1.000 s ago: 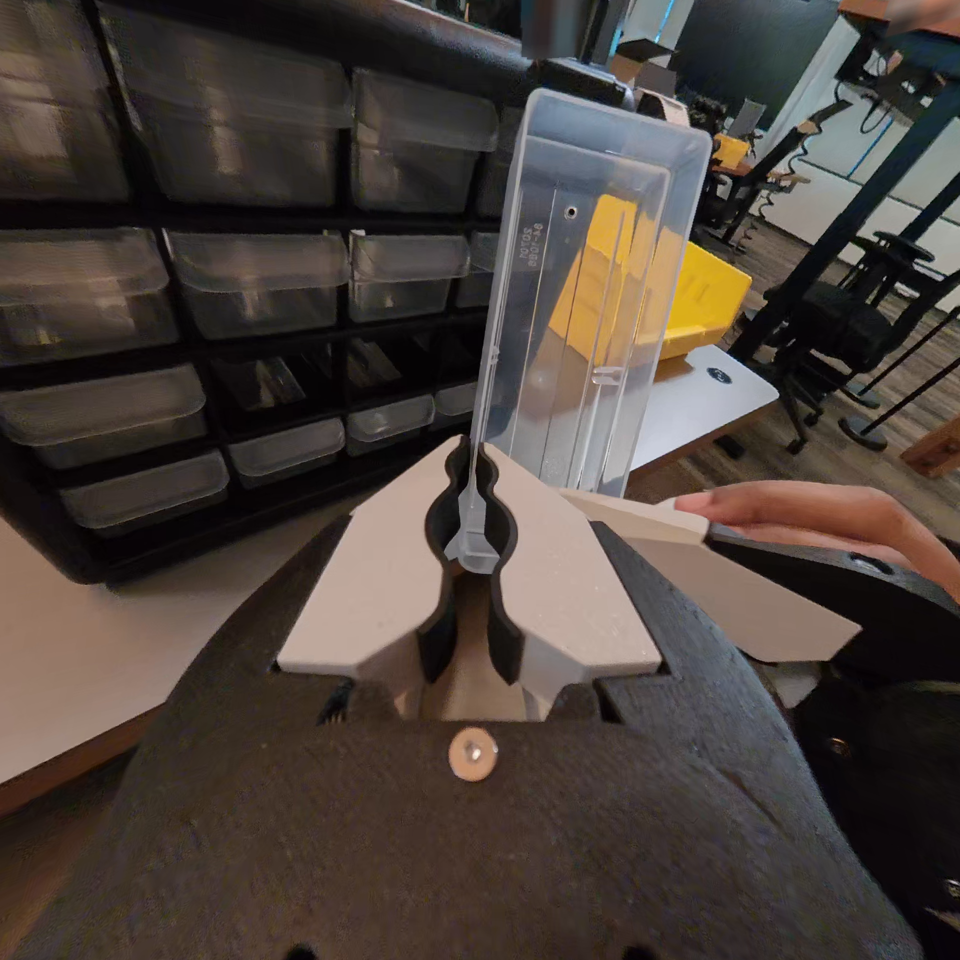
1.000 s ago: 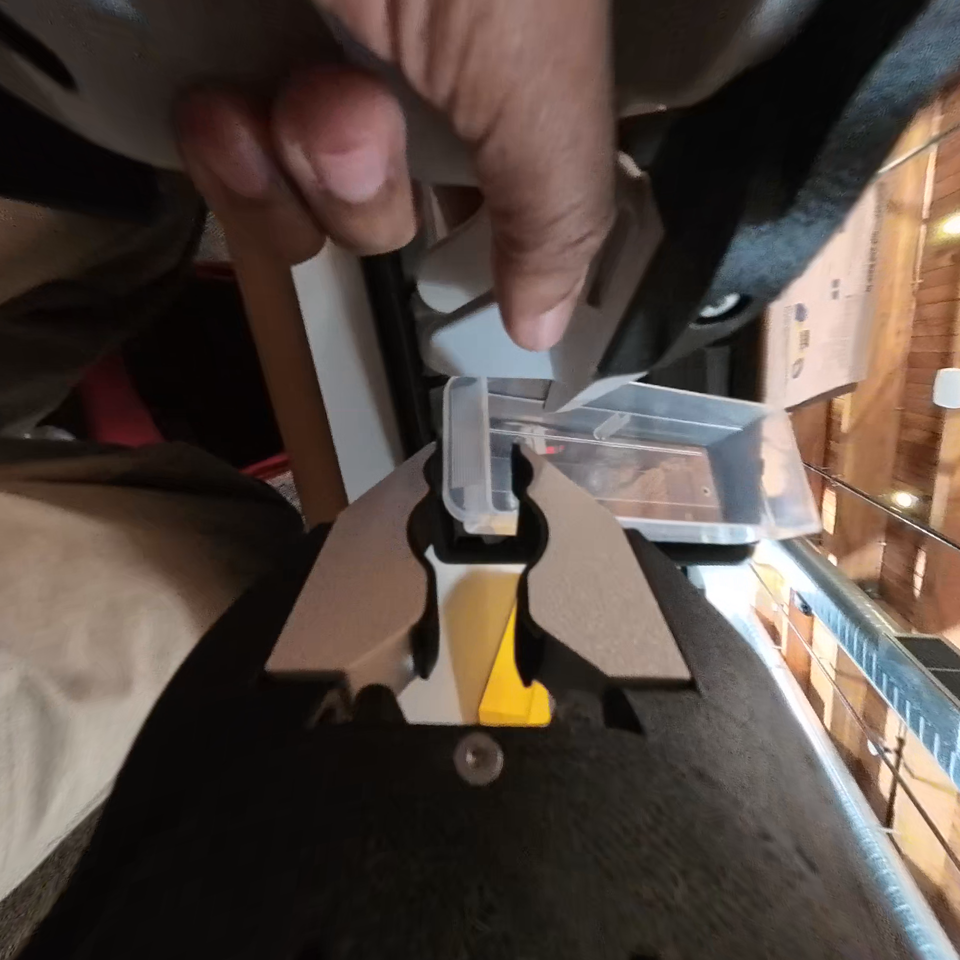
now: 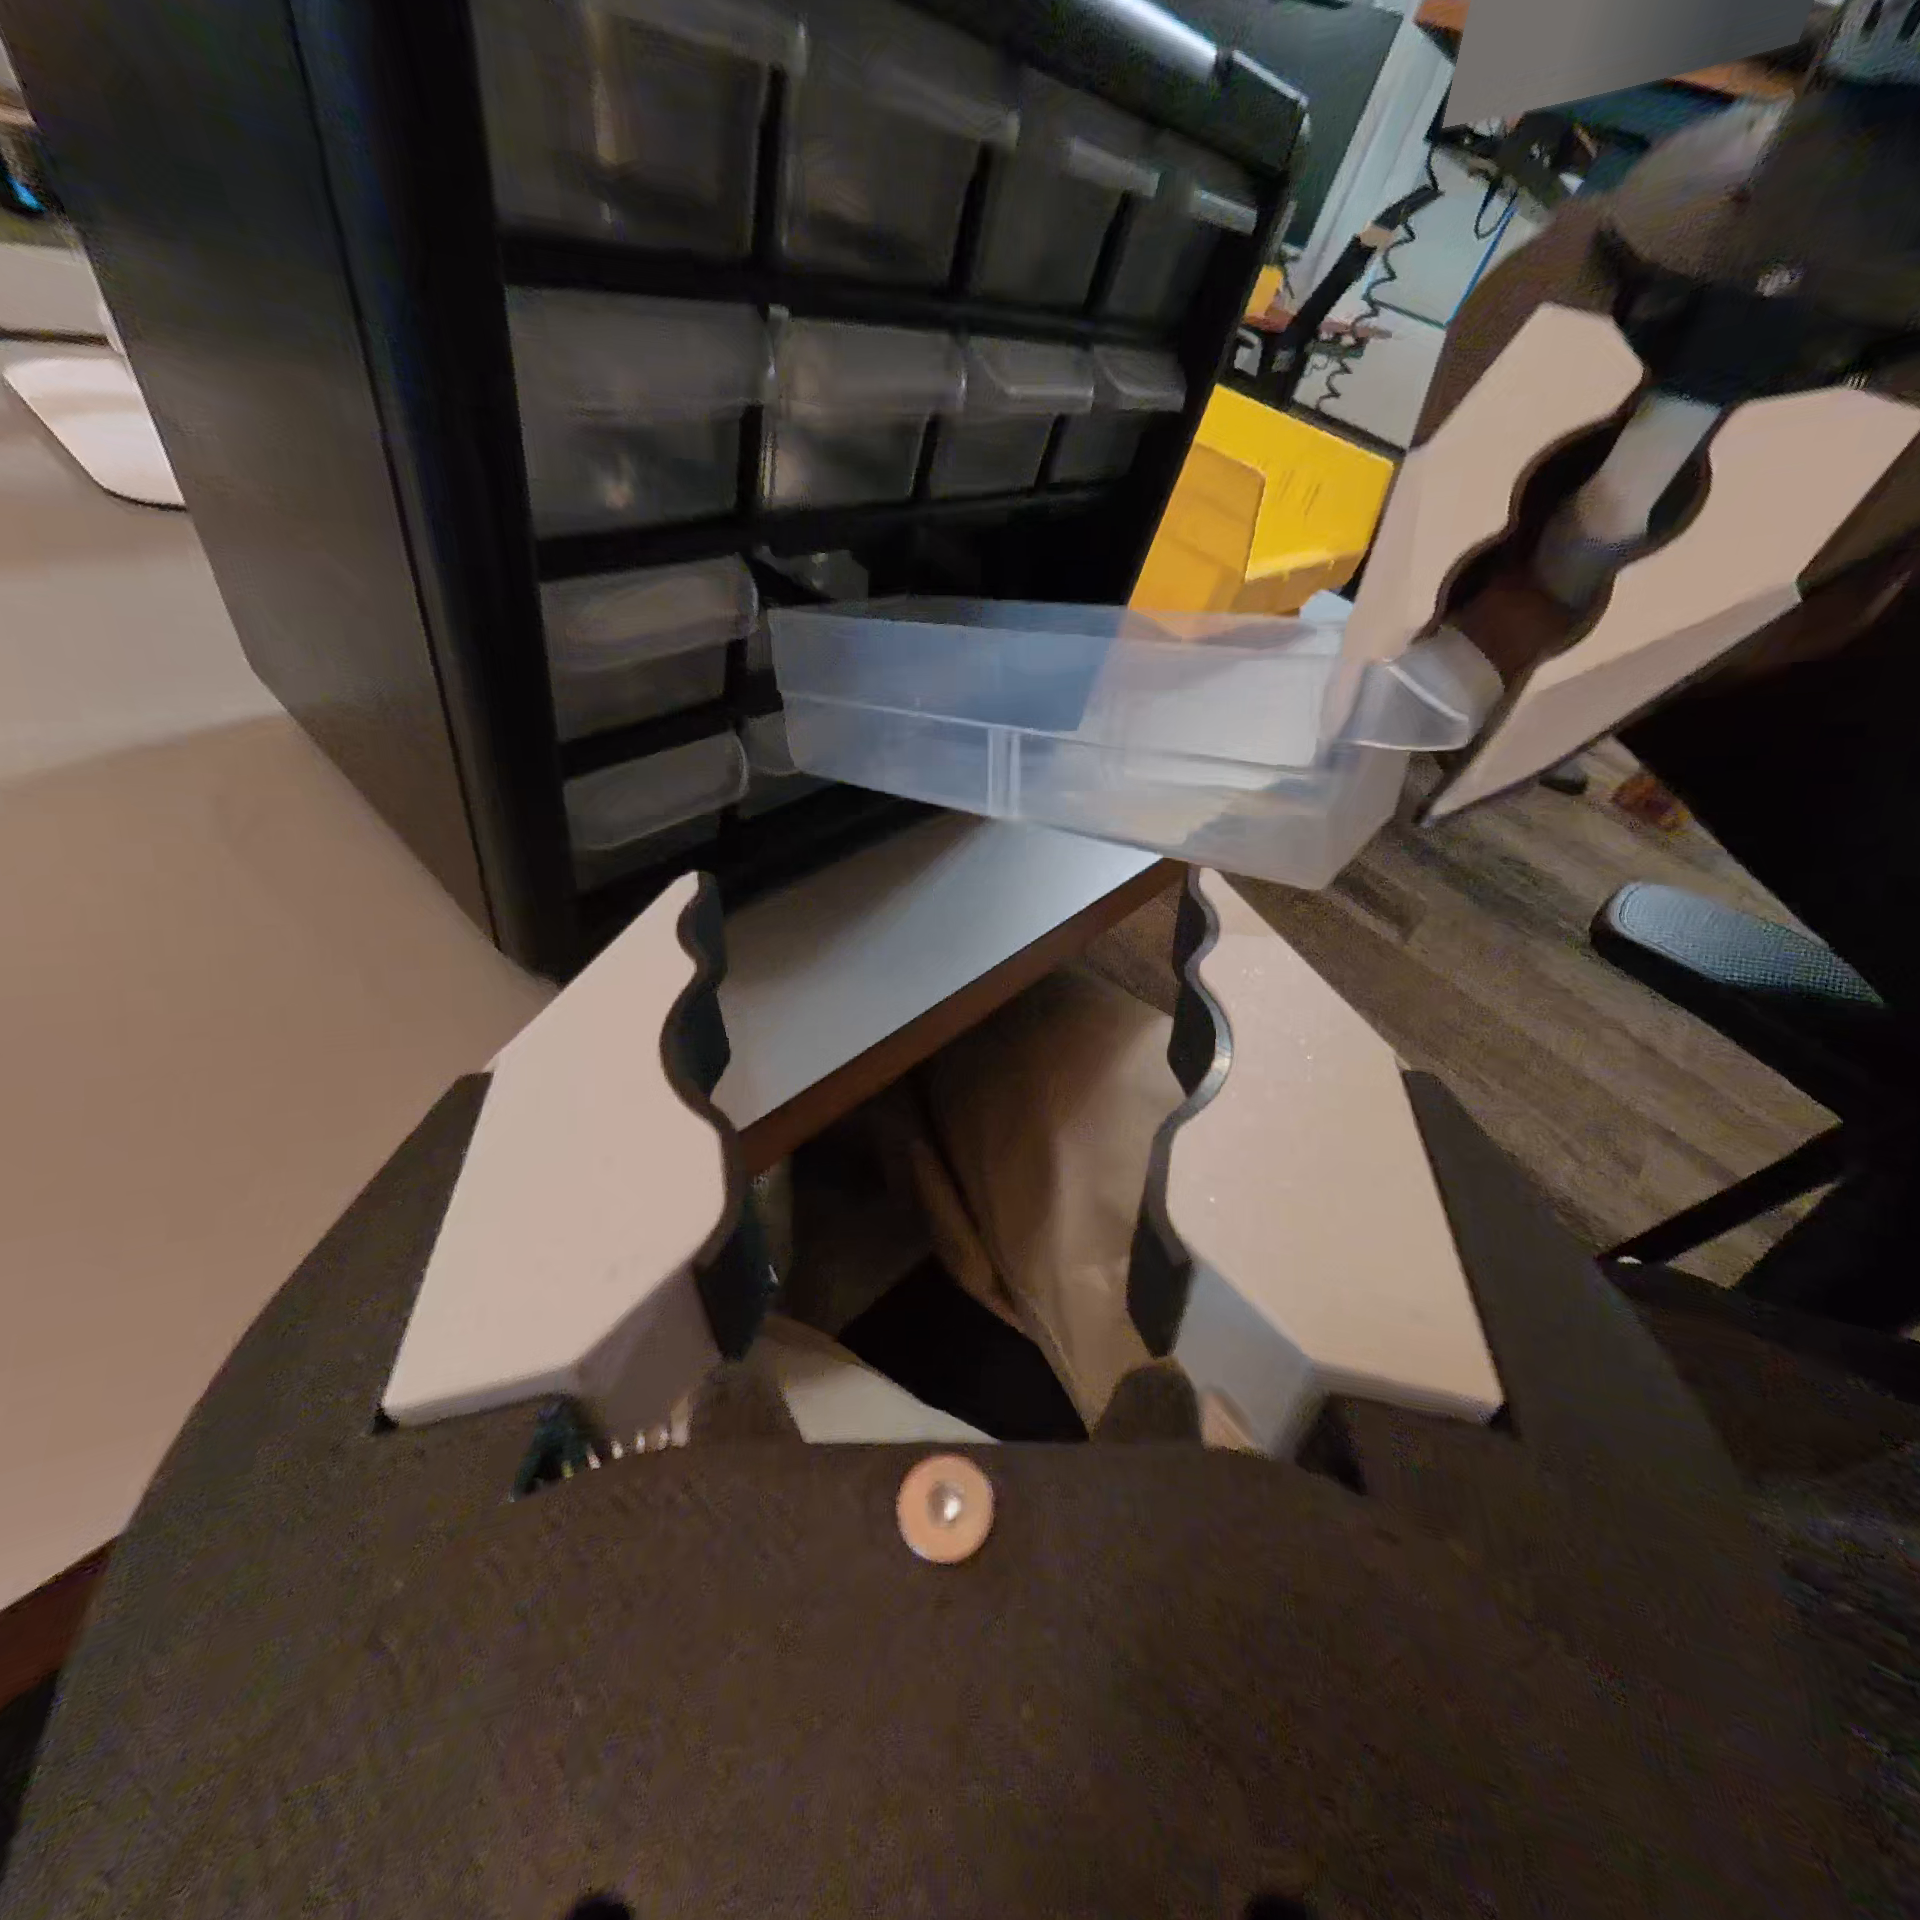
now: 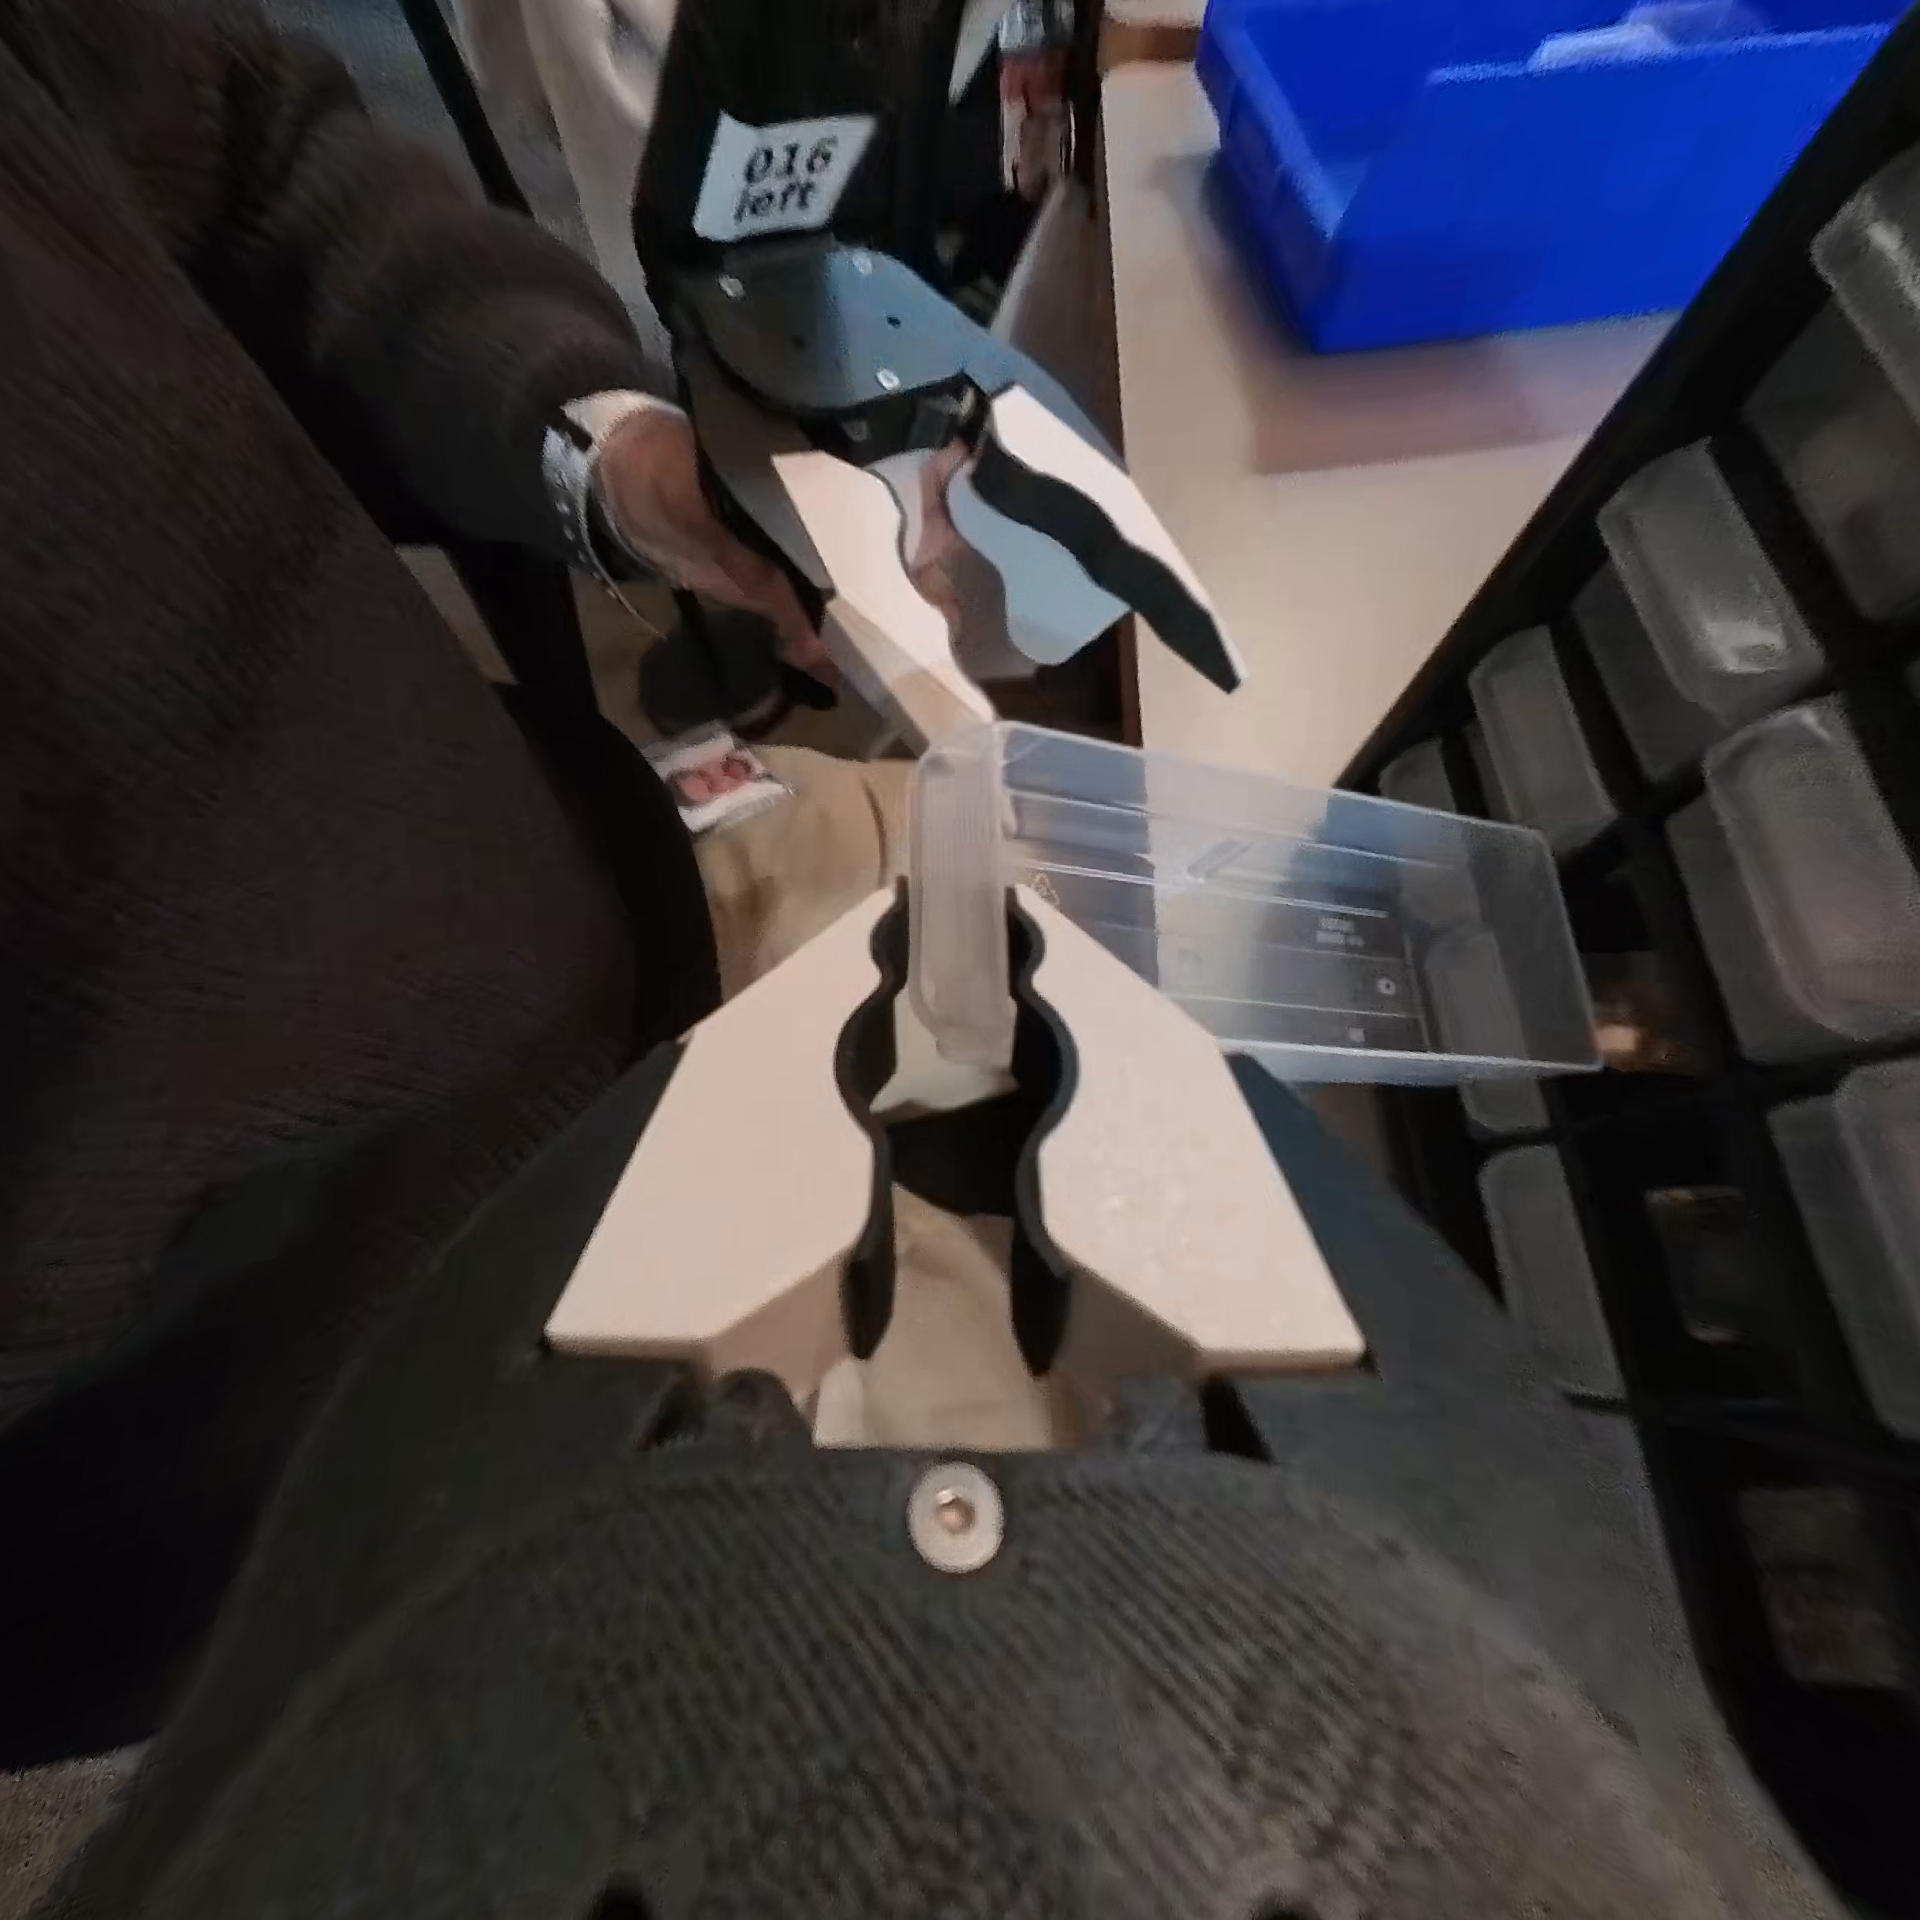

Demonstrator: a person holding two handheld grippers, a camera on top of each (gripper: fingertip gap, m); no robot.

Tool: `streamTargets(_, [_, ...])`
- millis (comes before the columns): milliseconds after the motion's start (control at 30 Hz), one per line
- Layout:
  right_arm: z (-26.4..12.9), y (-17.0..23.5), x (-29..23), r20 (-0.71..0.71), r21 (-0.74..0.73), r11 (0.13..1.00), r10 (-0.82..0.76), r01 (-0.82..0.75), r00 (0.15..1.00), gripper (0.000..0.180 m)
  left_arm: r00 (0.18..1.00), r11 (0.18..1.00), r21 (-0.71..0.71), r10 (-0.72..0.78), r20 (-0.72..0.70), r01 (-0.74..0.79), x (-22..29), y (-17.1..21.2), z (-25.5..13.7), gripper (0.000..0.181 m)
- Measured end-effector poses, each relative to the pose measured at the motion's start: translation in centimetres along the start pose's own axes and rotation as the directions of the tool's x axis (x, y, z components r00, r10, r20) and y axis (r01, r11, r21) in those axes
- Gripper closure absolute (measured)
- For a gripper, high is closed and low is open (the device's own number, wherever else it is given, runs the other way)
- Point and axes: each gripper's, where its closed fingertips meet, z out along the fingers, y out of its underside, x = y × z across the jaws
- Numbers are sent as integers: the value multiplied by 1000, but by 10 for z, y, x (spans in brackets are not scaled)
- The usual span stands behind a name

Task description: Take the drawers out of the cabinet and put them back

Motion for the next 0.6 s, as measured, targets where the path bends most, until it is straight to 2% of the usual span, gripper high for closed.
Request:
streamTargets(133, [1,5,13,-23,-81,997,-16,14,1000,164,1000,999,-32,5,-20,-6,1,7,5,95])
streamTargets(600, [11,13,26,-93,-117,988,-110,99,990,164,995,993,-83,-86,-57,81,-1,18,13,95])
